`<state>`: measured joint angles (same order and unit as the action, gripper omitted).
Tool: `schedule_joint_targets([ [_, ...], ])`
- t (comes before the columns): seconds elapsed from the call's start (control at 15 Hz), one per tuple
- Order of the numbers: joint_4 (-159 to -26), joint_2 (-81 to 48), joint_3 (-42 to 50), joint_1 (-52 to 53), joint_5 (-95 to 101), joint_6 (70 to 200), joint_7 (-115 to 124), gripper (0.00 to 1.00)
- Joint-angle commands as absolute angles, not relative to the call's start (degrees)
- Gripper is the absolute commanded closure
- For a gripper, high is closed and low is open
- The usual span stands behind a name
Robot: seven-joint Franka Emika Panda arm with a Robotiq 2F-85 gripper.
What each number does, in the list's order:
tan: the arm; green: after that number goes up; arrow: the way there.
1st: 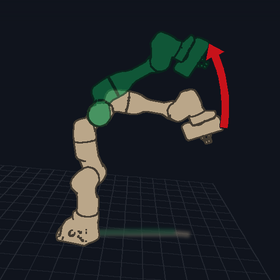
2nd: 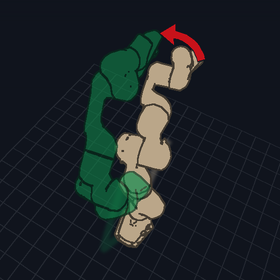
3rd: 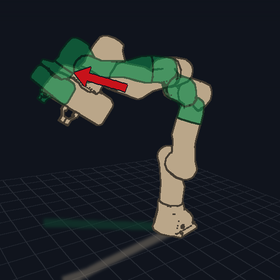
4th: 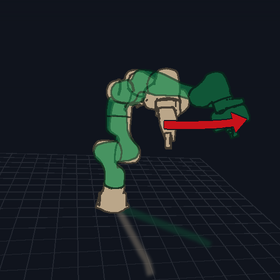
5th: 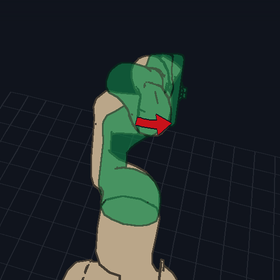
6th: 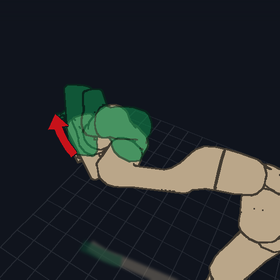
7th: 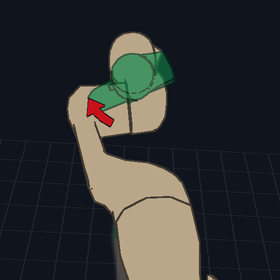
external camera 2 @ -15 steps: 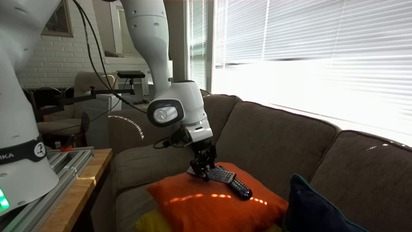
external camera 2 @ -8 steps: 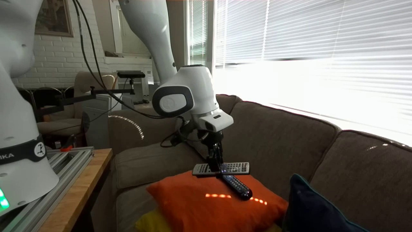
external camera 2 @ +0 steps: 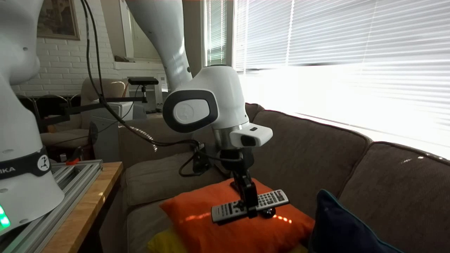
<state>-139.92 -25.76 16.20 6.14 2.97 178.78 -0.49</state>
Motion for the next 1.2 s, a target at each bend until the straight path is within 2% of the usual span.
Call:
schedule_joint_targets([
  [0.0,-138.2,-28.7,20.3,7.4,8.8,181.0,-4.5,0.66],
  [0.2,-137.3,-31.7,20.8,7.3,8.0,184.2,-3.7,0.66],
  [0.27,-138.6,-29.0,19.6,6.1,8.0,181.2,-4.9,0.41],
  [0.53,-138.0,-31.3,19.8,6.3,7.4,183.6,-5.1,0.41],
  [0.6,-138.4,-31.2,18.4,5.0,7.9,185.6,-5.8,0.66],
  [1.13,-132.3,-39.0,15.2,-1.6,15.1,187.8,-18.9,0.66],
])
